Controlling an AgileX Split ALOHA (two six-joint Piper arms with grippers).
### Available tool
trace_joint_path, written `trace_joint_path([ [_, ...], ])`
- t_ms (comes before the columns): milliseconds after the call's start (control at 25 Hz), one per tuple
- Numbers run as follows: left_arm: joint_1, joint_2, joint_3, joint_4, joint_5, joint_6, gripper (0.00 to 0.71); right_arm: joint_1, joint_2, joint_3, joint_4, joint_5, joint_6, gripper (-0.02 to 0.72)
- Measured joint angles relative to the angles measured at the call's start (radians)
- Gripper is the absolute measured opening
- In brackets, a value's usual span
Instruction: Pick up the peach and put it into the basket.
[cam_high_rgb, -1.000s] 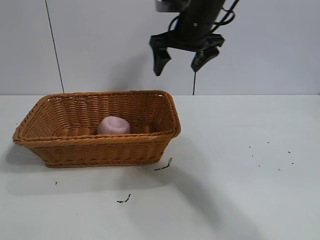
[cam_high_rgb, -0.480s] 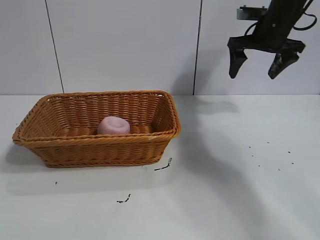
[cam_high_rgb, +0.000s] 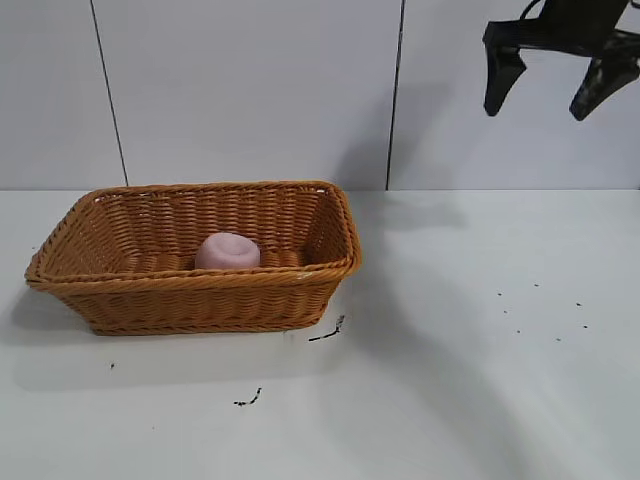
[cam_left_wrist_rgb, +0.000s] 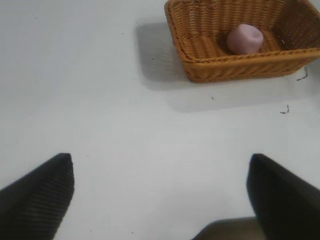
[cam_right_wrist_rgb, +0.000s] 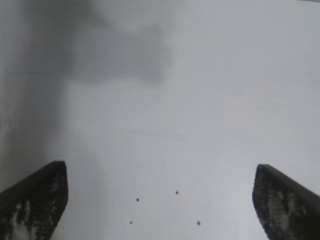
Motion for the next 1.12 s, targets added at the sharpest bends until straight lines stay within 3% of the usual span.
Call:
trace_joint_path([
  [360,0.0,0.0,0.0,0.0,0.0,0.0,0.692,0.0,-0.583,0.602,-0.003,-0.008,0.0,0.689],
  [640,0.0,0.0,0.0,0.0,0.0,0.0,0.692,0.0,-1.04,0.935,-0.005,-0.126,0.0,0.689],
  [840,0.0,0.0,0.0,0.0,0.0,0.0,0.692,0.0,-1.356,1.09,-0.017,-0.177,0.0,0.689],
  [1120,0.0,0.0,0.0,0.0,0.0,0.0,0.692,0.0,-1.637,1.102,-0.019,-0.194,0.0,0.689],
])
